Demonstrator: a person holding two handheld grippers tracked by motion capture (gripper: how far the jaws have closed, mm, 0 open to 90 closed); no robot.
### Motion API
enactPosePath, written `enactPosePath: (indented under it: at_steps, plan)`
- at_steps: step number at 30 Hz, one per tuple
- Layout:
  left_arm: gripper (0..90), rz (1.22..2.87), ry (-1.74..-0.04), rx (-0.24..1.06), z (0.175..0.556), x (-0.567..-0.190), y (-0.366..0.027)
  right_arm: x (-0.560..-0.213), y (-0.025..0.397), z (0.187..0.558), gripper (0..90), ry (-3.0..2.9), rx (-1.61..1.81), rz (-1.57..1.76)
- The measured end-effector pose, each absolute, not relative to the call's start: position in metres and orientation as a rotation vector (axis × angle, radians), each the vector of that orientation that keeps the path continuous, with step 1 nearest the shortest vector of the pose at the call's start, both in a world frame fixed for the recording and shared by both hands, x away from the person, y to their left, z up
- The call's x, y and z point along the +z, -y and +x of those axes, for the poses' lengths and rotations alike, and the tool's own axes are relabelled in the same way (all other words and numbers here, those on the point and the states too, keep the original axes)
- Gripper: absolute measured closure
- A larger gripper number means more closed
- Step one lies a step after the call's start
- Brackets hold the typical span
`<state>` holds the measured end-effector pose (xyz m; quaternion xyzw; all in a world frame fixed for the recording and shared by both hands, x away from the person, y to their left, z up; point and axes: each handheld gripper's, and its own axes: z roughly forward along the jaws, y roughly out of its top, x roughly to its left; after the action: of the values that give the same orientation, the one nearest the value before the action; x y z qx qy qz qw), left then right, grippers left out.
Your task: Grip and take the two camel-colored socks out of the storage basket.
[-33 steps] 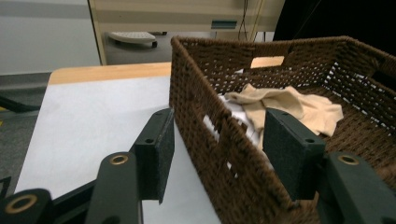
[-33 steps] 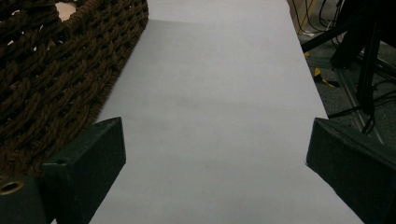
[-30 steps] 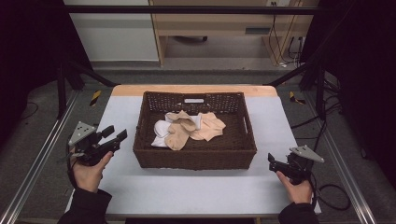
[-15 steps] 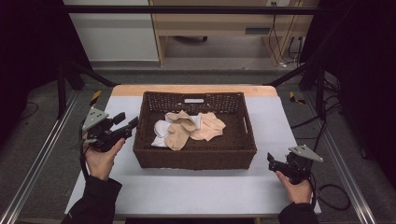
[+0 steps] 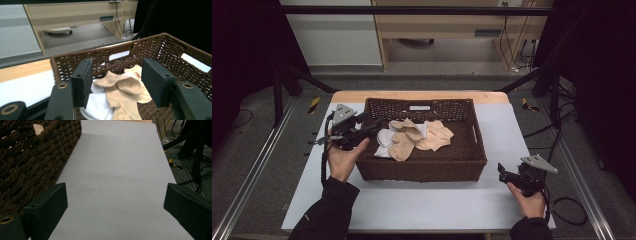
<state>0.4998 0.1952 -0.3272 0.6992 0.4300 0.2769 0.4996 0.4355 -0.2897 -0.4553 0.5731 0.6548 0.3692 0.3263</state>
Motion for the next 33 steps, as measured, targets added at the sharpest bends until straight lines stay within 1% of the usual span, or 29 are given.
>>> enactPosePath:
  at_steps: [7, 18, 27, 33]
  plan:
    - [42.5, 1.699, -1.025, 0.676, 0.513, -0.324, -0.176, -0.455, 0.290, 0.436, 5.4, -1.713, 0.967, 1.502]
    - [42.4, 1.778, -1.012, 0.702, 0.542, -0.335, -0.143, -0.456, 0.290, 0.437, 5.5, -1.719, 0.959, 1.499]
    - [42.4, 1.790, -1.032, 0.712, 0.564, -0.342, -0.128, -0.456, 0.289, 0.438, 5.6, -1.724, 0.955, 1.494]
    - [42.5, 1.824, -1.059, 0.710, 0.580, -0.356, -0.122, -0.456, 0.289, 0.438, 5.7, -1.723, 0.957, 1.496]
